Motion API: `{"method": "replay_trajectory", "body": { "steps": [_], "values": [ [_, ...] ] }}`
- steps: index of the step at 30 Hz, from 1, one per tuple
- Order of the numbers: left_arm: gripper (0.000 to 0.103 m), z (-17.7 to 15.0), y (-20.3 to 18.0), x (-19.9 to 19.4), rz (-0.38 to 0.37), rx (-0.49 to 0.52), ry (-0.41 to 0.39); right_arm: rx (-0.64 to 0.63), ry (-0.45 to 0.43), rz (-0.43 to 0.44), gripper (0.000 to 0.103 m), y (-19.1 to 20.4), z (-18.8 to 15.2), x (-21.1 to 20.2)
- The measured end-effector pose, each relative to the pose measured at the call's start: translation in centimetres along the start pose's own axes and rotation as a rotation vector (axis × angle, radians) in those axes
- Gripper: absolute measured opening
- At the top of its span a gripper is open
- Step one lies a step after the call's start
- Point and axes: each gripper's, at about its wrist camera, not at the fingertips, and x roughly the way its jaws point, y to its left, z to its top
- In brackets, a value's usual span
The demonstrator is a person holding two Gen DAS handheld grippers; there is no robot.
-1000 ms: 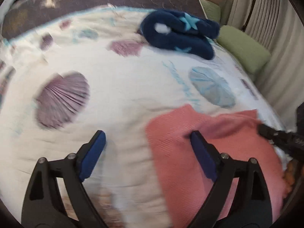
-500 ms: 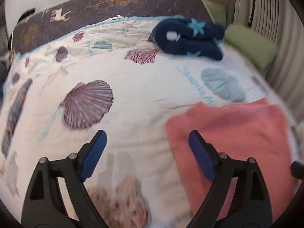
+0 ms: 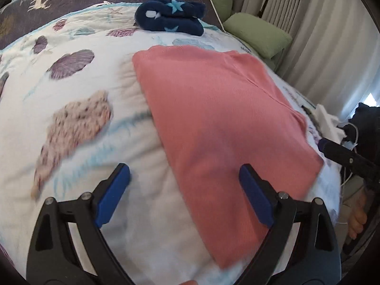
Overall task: Fold small clothes
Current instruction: 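Grasp the folded pink sweater's sides with both tools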
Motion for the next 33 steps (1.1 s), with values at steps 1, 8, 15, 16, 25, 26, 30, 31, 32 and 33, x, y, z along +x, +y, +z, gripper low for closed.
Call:
{"method": "replay_trajectory", "body": {
  "steps": [1,8,15,16,25,26,30,31,32,33],
  "values": [
    [0.093,-0.4,-0.2,-0.1,0.013,0.014,0.000,-0.015,-0.002,0.000,0.033,0.1,-0.3,-0.4],
    [0.094,-2.0,-0.3,-0.9,0.052,0.036,-0.015,-0.031,0.041,-0.071,0.048,-0.2,-3.3,-1.1],
    [0.094,-2.0,-0.3,-2.3,0.052,0.023,-0.030,0.039,-0.095,-0.054,0.058,-1.6,-1.7,-4.6],
    [0.094,-1.8,-0.3,-2.4,0.056,0.021,-0.034,0.053,-0.116,-0.061,0.066,-2.0,-1.4,-5.1],
    [0.094,1.0,2.3,-2.7,0.028,-0.071,-0.075,0.142,-0.062,-0.021,0.071,-5.5,2.5,-3.4],
    [0.094,1.6,2.5,-2.3,0.030,-0.079,-0.072,0.152,-0.047,-0.005,0.071,-5.8,2.9,-3.0],
    [0.094,3.1,2.8,-0.5,0.019,-0.088,-0.039,0.191,0.015,0.033,0.071,-6.6,4.2,-0.8],
    [0.094,3.4,2.9,-0.2,0.008,-0.094,-0.039,0.195,0.029,0.034,0.071,-6.8,4.4,-0.3],
    [0.094,3.9,3.1,0.2,-0.015,-0.106,-0.038,0.199,0.046,0.045,0.071,-7.0,4.6,0.4],
    [0.094,4.1,3.3,0.4,-0.028,-0.114,-0.036,0.205,0.064,0.069,0.071,-7.3,4.9,1.2]
  ]
}}
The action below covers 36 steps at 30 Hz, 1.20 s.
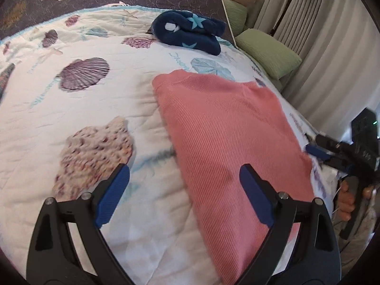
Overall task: Fold small clothes
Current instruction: 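Grasp the folded pink sweater's sides with both tools, then lift the pink sweater with both tools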
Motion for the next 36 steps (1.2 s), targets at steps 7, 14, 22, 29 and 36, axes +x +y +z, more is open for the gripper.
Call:
{"method": "replay_trajectory", "body": {
  "steps": [7,14,22,29,36],
  "values": [
    [0.094,1.9,0.3,3.1,-0.067,0.015,0.061,0.068,0.127,0.121,0.072,-2.1,2.0,4.4],
    [0.094,3.5,1.3,5.8,-0.183,-0.007,0.064,-0.067,0.218,0.185,0.078,-0.9,3.5,7.0],
    [0.094,5.0,0.8,7.4,-0.220,0.028,0.066,-0.105,0.246,0.274,0.078,-0.9,5.6,9.4],
    [0.083,5.1,0.9,7.3,-0.237,0.030,0.048,-0.170,0.209,0.245,0.062,-0.1,5.8,10.1],
    [0.082,5.2,1.0,7.7,-0.262,0.019,0.041,-0.147,0.205,0.271,0.044,-0.6,6.3,10.8]
  ]
}}
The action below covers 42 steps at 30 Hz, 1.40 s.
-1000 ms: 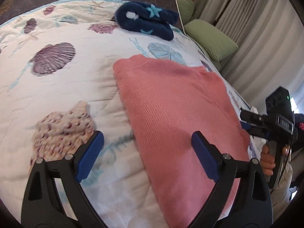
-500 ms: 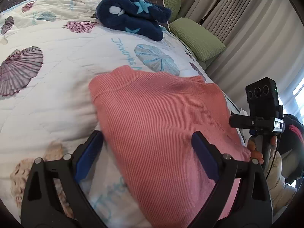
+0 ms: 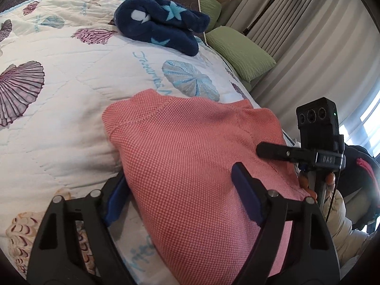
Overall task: Fold small clothes
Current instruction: 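Lift the pink sweater with both tools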
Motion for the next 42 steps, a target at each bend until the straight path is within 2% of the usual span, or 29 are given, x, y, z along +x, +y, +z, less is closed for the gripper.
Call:
{"method": "replay_trajectory", "body": {
  "steps": [1,2,3,4,5,7,9,11,16,20,26,30,33,37,40,42],
  "values": [
    [0.076,0.0,-0.1,0.0,0.001,0.001,-0.002,-0.022,0.002,-0.012,0.044,0.4,-0.2,0.1],
    [0.059,0.0,-0.2,-0.1,0.005,0.003,-0.004,-0.034,0.005,-0.017,0.042,0.7,-0.2,0.3],
    [0.049,0.0,-0.2,-0.2,0.005,0.003,-0.006,-0.043,0.007,-0.027,0.039,1.0,-0.3,0.3],
    [0.033,0.0,-0.3,-0.4,0.000,0.003,-0.011,-0.040,0.006,-0.033,0.027,1.1,-0.3,0.4],
    [0.030,0.0,-0.6,-0.9,0.002,0.010,-0.029,-0.017,0.008,-0.028,0.022,1.1,-0.4,0.4],
    [0.029,0.0,-1.9,-2.1,0.037,0.066,-0.071,0.006,-0.023,-0.038,0.021,1.7,-0.6,0.0],
    [0.029,-0.1,-4.5,-3.9,0.099,0.160,-0.128,-0.056,-0.080,-0.078,0.020,4.0,-1.0,-1.3],
    [0.029,0.0,-6.6,-5.9,0.128,0.228,-0.180,-0.118,-0.130,-0.104,0.020,6.7,-1.5,-3.0],
    [0.029,0.5,-10.9,-11.9,0.131,0.327,-0.300,-0.239,-0.248,-0.168,0.020,13.3,-3.0,-7.8],
    [0.028,2.8,-14.8,-15.5,0.199,0.417,-0.384,-0.311,-0.353,-0.215,0.020,18.3,-3.3,-11.6],
    [0.028,7.8,-19.6,-21.7,0.258,0.507,-0.512,-0.354,-0.515,-0.229,0.020,24.9,0.2,-17.2],
    [0.029,12.1,-23.3,-24.4,0.379,0.615,-0.557,-0.379,-0.587,-0.213,0.020,28.7,3.4,-20.3],
    [0.029,15.7,-25.8,-26.6,0.455,0.658,-0.589,-0.375,-0.622,-0.200,0.020,31.0,6.2,-22.2],
    [0.029,20.1,-27.6,-28.4,0.507,0.667,-0.634,-0.415,-0.668,-0.203,0.020,34.3,9.7,-24.5],
    [0.030,23.7,-27.6,-28.3,0.517,0.638,-0.642,-0.397,-0.678,-0.158,0.020,34.8,13.6,-25.4],
    [0.030,25.8,-27.1,-27.7,0.533,0.625,-0.637,-0.389,-0.683,-0.158,0.020,34.6,15.8,-25.1]
  ]
}}
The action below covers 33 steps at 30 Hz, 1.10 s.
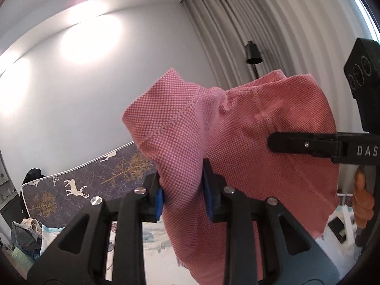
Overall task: Fold small clothes
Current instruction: 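Lift the pink sweater with both tools, then lower the sweater onto the navy blanket and open both tools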
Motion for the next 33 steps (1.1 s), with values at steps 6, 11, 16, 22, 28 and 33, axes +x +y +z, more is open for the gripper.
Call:
{"method": "replay_trajectory", "body": {
  "steps": [6,11,16,22,28,33],
  "values": [
    [0.030,-2.5,1.0,9.8,-0.001,-0.030,0.086,0.045,0.026,-0.015,0.020,-4.7,0.5,7.2],
    [0.030,-8.1,0.3,17.9,0.049,0.001,0.141,0.116,0.094,-0.027,0.020,-10.6,-2.9,14.7],
    [0.030,-13.9,0.6,25.8,0.027,-0.058,0.257,0.210,0.177,-0.075,0.020,-17.2,-7.5,22.8],
    [0.019,-20.2,0.4,35.8,0.118,-0.064,0.346,0.258,0.287,-0.181,0.020,-24.9,-13.0,31.5],
    [0.013,-28.9,0.8,43.1,0.168,-0.112,0.509,0.343,0.376,-0.297,0.024,-33.2,-18.8,39.0],
    [0.015,-34.3,2.1,44.5,0.037,-0.349,0.544,0.609,0.382,-0.195,0.043,-40.3,-24.6,38.8]
  ]
}}
